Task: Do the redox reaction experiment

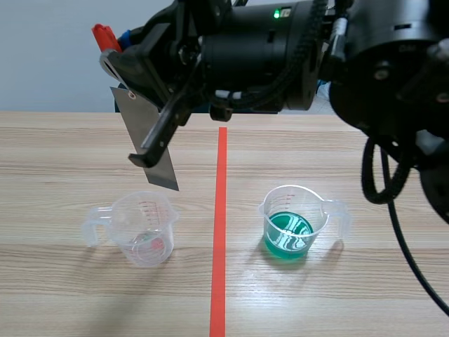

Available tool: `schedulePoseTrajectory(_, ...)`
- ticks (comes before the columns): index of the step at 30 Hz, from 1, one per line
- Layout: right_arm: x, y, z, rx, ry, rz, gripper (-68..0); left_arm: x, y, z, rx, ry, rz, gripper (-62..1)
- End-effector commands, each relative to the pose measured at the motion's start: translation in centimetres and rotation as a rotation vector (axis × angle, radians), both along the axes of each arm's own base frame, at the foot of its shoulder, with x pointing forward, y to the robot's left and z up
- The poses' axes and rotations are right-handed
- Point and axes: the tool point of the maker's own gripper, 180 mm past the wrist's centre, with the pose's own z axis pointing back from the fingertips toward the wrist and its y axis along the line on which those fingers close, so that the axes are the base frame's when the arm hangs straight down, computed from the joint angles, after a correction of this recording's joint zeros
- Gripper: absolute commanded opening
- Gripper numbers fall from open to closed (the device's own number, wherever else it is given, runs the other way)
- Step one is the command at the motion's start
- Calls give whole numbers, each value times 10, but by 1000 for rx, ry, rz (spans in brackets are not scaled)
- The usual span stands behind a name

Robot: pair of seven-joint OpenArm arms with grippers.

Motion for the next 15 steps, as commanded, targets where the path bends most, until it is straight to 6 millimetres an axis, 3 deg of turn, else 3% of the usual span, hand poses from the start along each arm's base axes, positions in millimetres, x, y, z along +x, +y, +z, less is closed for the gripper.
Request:
schedulePoseTrajectory(1, -1, -7, 16, 48, -24, 7, -669, 2, -3, 7, -15, -28, -6, 14)
schedulePoseTrajectory(15, 22, -82, 27, 74, -17, -102, -669, 2, -3, 7, -15, -27, -6, 14)
